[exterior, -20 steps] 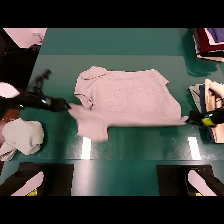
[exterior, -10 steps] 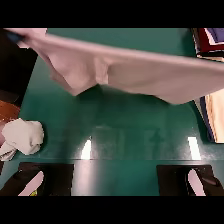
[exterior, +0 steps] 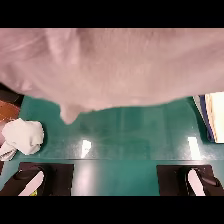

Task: Fold the shirts.

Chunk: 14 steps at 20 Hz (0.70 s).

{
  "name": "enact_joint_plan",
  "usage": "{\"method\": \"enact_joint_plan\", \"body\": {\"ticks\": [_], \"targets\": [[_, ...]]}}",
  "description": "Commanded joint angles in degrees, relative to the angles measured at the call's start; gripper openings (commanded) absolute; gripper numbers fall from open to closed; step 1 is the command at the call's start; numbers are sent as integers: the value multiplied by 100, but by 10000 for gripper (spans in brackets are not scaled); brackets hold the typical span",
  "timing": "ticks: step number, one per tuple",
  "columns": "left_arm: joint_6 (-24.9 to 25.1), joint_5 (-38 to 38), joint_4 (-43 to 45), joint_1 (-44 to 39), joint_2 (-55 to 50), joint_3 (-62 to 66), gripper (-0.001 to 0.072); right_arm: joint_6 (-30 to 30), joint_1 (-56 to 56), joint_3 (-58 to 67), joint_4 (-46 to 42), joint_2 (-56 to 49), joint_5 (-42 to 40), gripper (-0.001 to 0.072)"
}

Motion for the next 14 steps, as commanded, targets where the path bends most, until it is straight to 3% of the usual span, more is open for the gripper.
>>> {"method": "enact_joint_plan", "body": {"ticks": [1, 4, 7, 11, 14], "targets": [[-87, -258, -236, 4, -13, 22, 20, 162, -2, 1209, 4, -708, 1408, 11], [-188, -466, -52, 4, -74, -1307, 19, 374, 0, 1517, 59, -1578, 2369, 12], [-179, -761, 15, 4, -492, -2693, 20, 391, 195, 761, 20, -2354, 2658, 11], [-114, -879, 85, 4, -1637, -3936, 20, 391, 754, -361, -9, -3598, 2605, 11], [142, -697, 79, 4, -2830, -4116, 20, 389, 1082, -767, -13, -4612, 2092, 11]]}}
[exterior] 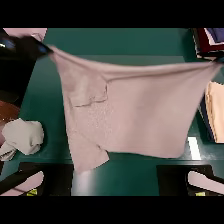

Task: Fold the shirts.

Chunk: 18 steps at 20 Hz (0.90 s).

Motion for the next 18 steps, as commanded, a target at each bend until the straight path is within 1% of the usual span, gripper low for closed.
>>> {"method": "enact_joint_plan", "body": {"ticks": [1, 3, 5, 6, 7, 9, 11, 14, 16, 18], "targets": [[208, 232, -15, 0, -1290, -398, 20, 13, 363, -459, 7, -1193, -514, 11], [376, 809, -39, 0, -1873, -398, 20, 13, 448, -448, 9, -1698, -1113, 11], [400, 1504, -216, -11, -2214, -398, 20, 17, 466, -446, 20, -2004, -1792, 11], [483, 1834, -321, -17, -2297, -398, 20, 44, 463, -446, 28, -2072, -2074, 12], [684, 2131, -393, -24, -2326, -393, 20, 70, 461, -446, 22, -2085, -2341, 12], [916, 2503, -511, -22, -2328, -363, 20, 70, 461, -422, 22, -2033, -2710, 12], [1021, 2347, -452, -22, -2328, -284, 20, 46, 463, -446, 7, -1912, -2736, 12], [1099, 1622, -15, -22, -2323, -221, 20, -9, 483, -815, -50, -1596, -2249, 11], [1069, 1040, 691, -22, -2326, -223, 20, 13, 597, -1467, -444, -1226, -2170, 11], [863, 645, 1414, -22, -2330, -262, 20, 15, 721, -2153, -595, -905, -2229, 11]]}}
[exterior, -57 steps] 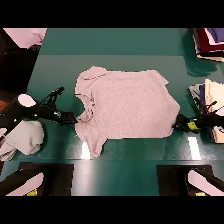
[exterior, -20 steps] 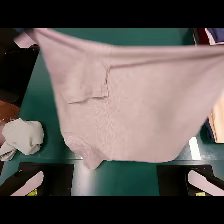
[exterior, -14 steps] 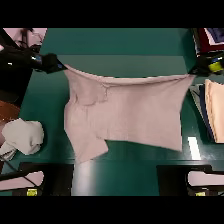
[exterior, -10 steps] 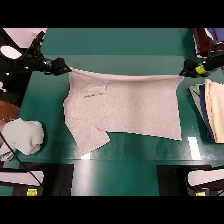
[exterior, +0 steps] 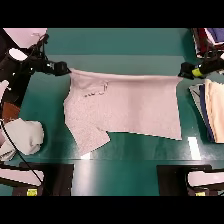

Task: Fold the shirts.

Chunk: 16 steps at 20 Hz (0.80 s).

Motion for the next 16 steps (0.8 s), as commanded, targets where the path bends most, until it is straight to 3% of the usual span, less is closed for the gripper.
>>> {"method": "enact_joint_plan", "body": {"ticks": [1, 9, 11, 12, 13, 16], "targets": [[-240, -715, 1248, 2, -15, -74, 20, -7, 175, -1084, -302, 503, -66, 11], [-575, -828, 1453, 2, -37, -378, 35, 66, 498, -2083, -116, 658, -909, 13], [-837, -903, 1453, 2, -35, -378, 553, 98, 483, -2074, 118, 658, -916, 55], [-942, -997, 1467, 22, -31, -376, 590, 98, 472, -2072, 227, 658, -879, 230], [-984, -1132, 1469, 61, -17, -372, 590, 94, 444, -2072, 310, 664, -758, 317], [-1005, -1816, 1467, 385, 284, -413, 590, -107, 251, -2079, 341, 931, -13, 316]]}}
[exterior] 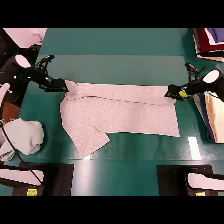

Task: Fold the shirts.

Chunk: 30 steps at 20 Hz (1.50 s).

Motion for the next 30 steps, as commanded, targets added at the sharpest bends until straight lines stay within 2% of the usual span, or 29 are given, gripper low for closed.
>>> {"method": "enact_joint_plan", "body": {"ticks": [1, 3, 5, 9, 11, 13, 18, 19, 20, 21, 23, 24, 25, 26, 27, 30], "targets": [[-122, -754, 24, 339, 413, -199, 590, -289, -188, -44, 157, 348, 772, 316], [-96, -732, 22, 498, 1093, -973, 590, -422, -334, -146, 164, 815, 1128, 316], [-83, -710, -7, 509, 1759, -1937, 590, -535, -415, -291, 164, 1241, 1145, 316], [-229, -516, -693, 498, 2761, -3941, 590, -538, -527, -505, 166, 1755, 1058, 316], [-216, -267, -1158, 498, 3016, -4658, 590, -538, -522, -501, 162, 1818, 1047, 315], [4, -79, -1423, 498, 3108, -5101, 590, -538, -522, -490, 164, 1816, 1040, 316], [146, 518, -1945, 498, 3101, -5602, 589, -538, -522, -490, 168, 1818, 1051, 316], [168, 621, -2026, 498, 3099, -5611, 561, -535, -522, -490, 168, 1818, 1058, 316], [216, 732, -2116, 498, 3095, -5611, 449, -535, -522, -490, 173, 1818, 1064, 316], [229, 870, -2214, 498, 3095, -5611, 417, -535, -522, -490, 219, 1818, 1082, 316], [223, 1080, -2273, 498, 3095, -5611, 412, -535, -522, -490, 378, 1818, 1141, 316], [225, 1110, -2282, 498, 3095, -5608, 237, -538, -525, -490, 417, 1818, 1209, 316], [227, 1130, -2306, 498, 3097, -5608, 98, -538, -525, -492, 407, 1818, 1287, 316], [229, 1134, -2356, 498, 3097, -5608, 78, -538, -529, -492, 404, 1818, 1377, 316], [315, 1128, -2422, 498, 3097, -5608, 20, -538, -553, -492, 402, 1818, 1502, 315], [426, 951, -2468, 498, 3097, -5512, 19, -538, -887, -562, 323, 1827, 1993, 316]]}}
